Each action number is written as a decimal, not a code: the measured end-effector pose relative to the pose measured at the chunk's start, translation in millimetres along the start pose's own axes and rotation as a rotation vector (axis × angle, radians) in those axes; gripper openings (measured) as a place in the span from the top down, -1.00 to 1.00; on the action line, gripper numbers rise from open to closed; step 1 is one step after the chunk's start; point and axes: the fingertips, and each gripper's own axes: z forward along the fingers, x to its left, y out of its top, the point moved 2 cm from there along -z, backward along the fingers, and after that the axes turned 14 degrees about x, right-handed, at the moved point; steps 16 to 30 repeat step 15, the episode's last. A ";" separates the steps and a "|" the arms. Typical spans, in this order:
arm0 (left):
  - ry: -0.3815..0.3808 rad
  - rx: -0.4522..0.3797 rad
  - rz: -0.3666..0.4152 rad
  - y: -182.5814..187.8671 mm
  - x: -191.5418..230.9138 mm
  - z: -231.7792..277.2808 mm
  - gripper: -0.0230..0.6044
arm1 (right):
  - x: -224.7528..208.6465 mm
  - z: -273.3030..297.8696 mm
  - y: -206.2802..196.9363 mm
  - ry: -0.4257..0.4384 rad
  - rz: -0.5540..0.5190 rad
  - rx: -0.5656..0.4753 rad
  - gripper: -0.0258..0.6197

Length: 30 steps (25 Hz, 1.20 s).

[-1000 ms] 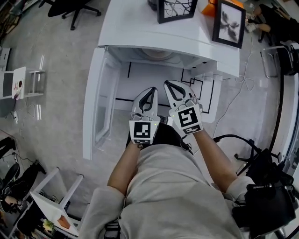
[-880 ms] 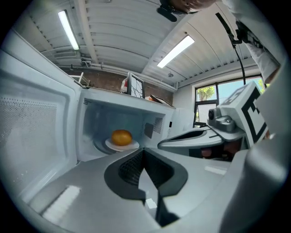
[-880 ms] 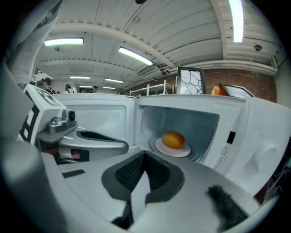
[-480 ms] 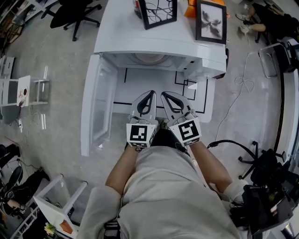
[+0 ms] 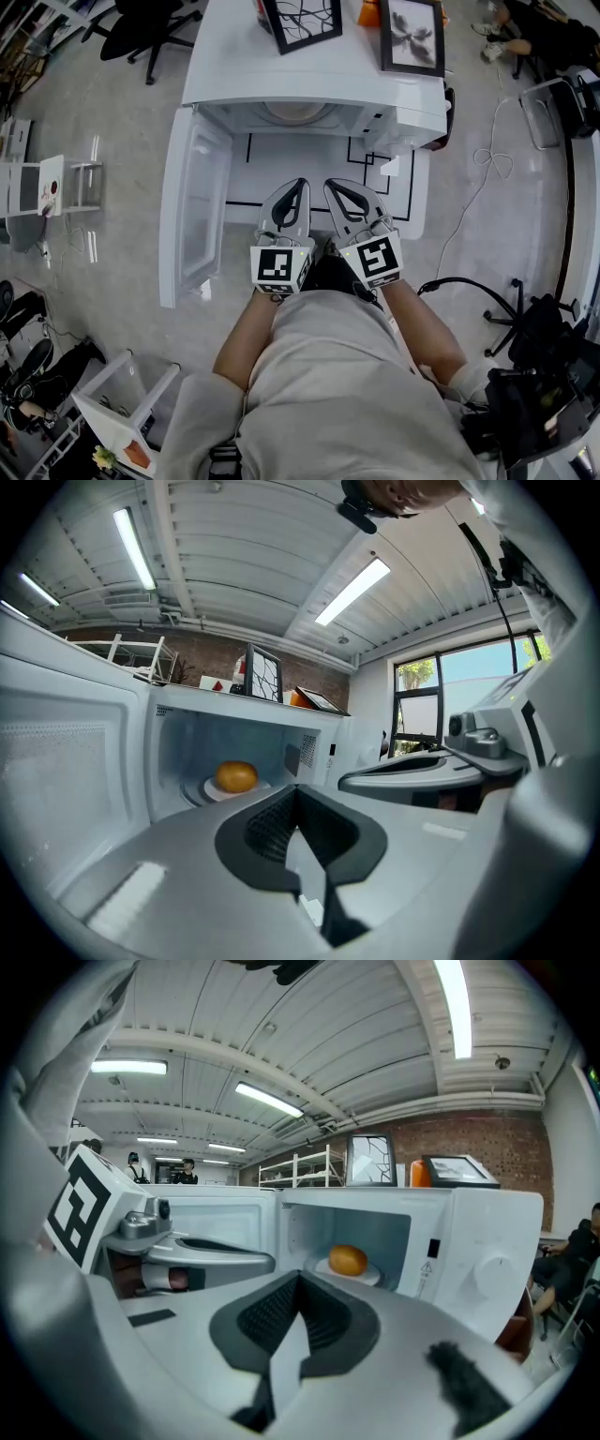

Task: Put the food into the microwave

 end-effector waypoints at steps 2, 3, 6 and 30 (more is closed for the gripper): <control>0.007 0.003 -0.001 -0.4 0.2 -0.5 0.90 | -0.4 -0.4 1.0 0.001 -0.001 -0.003 0.89; 0.012 0.005 -0.002 -0.7 0.9 -0.6 0.90 | -0.9 -0.1 1.4 0.002 -0.001 -0.005 0.89; 0.025 0.010 -0.004 -1.3 3.3 1.0 0.90 | -2.0 0.9 0.4 0.003 0.000 -0.008 0.89; 0.033 0.027 -0.002 -2.5 3.2 2.5 0.90 | -1.6 2.1 -0.7 0.015 -0.007 -0.010 0.89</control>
